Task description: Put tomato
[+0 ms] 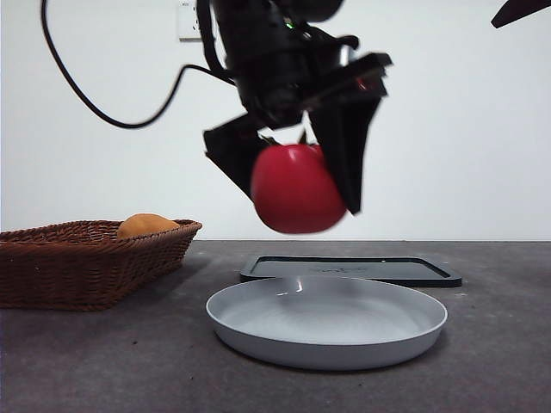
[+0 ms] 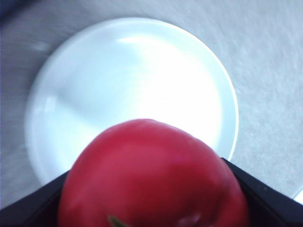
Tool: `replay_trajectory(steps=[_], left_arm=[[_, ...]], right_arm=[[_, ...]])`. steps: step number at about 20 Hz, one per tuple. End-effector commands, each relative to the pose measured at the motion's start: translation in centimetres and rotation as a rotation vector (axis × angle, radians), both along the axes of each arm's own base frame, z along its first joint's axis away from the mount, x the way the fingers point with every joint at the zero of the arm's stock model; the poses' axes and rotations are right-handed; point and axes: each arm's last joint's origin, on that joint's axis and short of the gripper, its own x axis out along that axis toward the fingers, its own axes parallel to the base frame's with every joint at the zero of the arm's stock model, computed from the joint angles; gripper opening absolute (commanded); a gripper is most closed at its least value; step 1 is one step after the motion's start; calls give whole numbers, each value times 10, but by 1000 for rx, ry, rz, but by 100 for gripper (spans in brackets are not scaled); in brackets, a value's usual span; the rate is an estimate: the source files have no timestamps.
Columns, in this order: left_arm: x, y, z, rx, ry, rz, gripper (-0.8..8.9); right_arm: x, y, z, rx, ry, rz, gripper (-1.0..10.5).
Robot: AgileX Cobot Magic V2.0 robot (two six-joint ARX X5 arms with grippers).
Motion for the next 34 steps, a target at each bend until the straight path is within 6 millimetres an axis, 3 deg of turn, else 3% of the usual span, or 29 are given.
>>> replay_trajectory(steps=[1, 11, 19, 20, 24, 26, 29, 34], left_arm=[[1, -14, -10, -15, -9, -10, 324], [23, -31, -72, 66, 3, -12, 308], [24, -31, -73, 64, 0, -11, 313], [24, -31, -73, 64, 0, -11, 329], [25, -31, -73, 63, -9, -13, 672], [28, -30, -68, 76, -23, -14, 769], [36, -28, -46, 81, -32, -19, 775], [50, -16, 14, 80, -60, -24, 775]], right_arm=[[1, 1, 6, 2, -26, 9, 588], [1, 1, 6, 2, -26, 9, 588], [1, 1, 6, 1, -25, 9, 588], [1, 1, 6, 1, -25, 9, 588], [1, 1, 6, 1, -25, 9, 588], [1, 1, 6, 1, -25, 9, 588], [1, 1, 6, 2, -25, 9, 588], [1, 1, 6, 2, -26, 9, 588]])
